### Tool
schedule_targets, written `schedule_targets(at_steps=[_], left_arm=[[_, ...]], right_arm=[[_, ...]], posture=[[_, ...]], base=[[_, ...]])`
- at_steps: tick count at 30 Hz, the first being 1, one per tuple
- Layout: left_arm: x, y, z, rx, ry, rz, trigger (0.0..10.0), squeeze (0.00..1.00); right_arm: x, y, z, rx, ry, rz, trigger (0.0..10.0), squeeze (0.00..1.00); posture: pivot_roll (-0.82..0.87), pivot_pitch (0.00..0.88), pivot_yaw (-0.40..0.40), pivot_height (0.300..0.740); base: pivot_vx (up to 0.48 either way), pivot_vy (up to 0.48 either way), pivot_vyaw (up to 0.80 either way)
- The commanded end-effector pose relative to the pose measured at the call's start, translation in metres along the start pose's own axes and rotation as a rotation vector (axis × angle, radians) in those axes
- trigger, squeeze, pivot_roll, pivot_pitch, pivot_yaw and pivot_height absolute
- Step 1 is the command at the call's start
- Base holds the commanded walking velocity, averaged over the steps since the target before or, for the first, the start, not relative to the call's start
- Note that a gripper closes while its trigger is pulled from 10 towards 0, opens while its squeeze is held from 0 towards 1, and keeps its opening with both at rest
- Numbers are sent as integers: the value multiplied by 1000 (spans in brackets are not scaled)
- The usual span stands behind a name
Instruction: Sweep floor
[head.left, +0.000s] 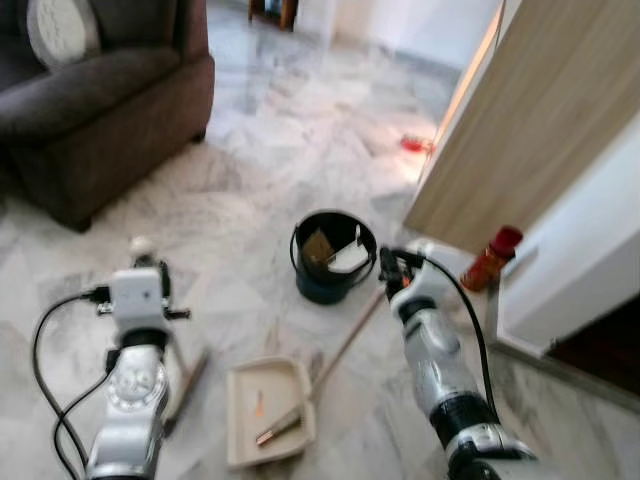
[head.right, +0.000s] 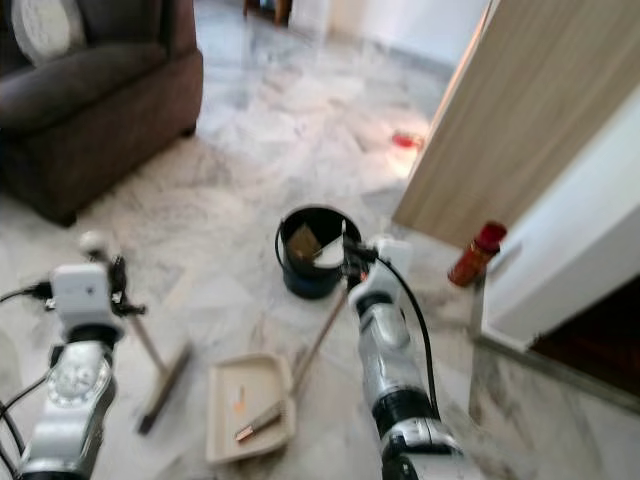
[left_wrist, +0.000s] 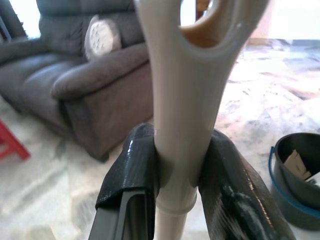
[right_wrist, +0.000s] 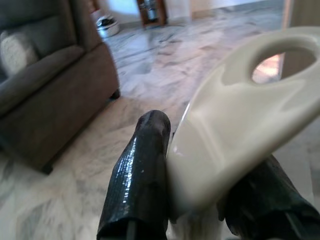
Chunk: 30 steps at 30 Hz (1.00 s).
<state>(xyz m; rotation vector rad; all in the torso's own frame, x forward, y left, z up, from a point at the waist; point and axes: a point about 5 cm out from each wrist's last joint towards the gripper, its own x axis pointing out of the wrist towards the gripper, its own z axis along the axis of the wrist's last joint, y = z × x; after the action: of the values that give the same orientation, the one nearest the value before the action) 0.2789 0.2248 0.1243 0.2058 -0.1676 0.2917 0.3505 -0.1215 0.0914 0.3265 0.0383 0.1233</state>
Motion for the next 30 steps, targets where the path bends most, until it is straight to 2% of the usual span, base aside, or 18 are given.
schedule_targets(at_steps=[1,30], left_arm=[[1,-13,9,-27,-38,-38,10000,0],[5,-2,15,-2,-58,-9,10000,0]], right_arm=[[-3,-12,1,24,-5,-42,10000,0],[-2,-9,-2,51,14,-38,10000,0]], posture=[[208,102,-119,740],[217,103,-117,740]], base=[[0,480,-800],[0,480,-800]])
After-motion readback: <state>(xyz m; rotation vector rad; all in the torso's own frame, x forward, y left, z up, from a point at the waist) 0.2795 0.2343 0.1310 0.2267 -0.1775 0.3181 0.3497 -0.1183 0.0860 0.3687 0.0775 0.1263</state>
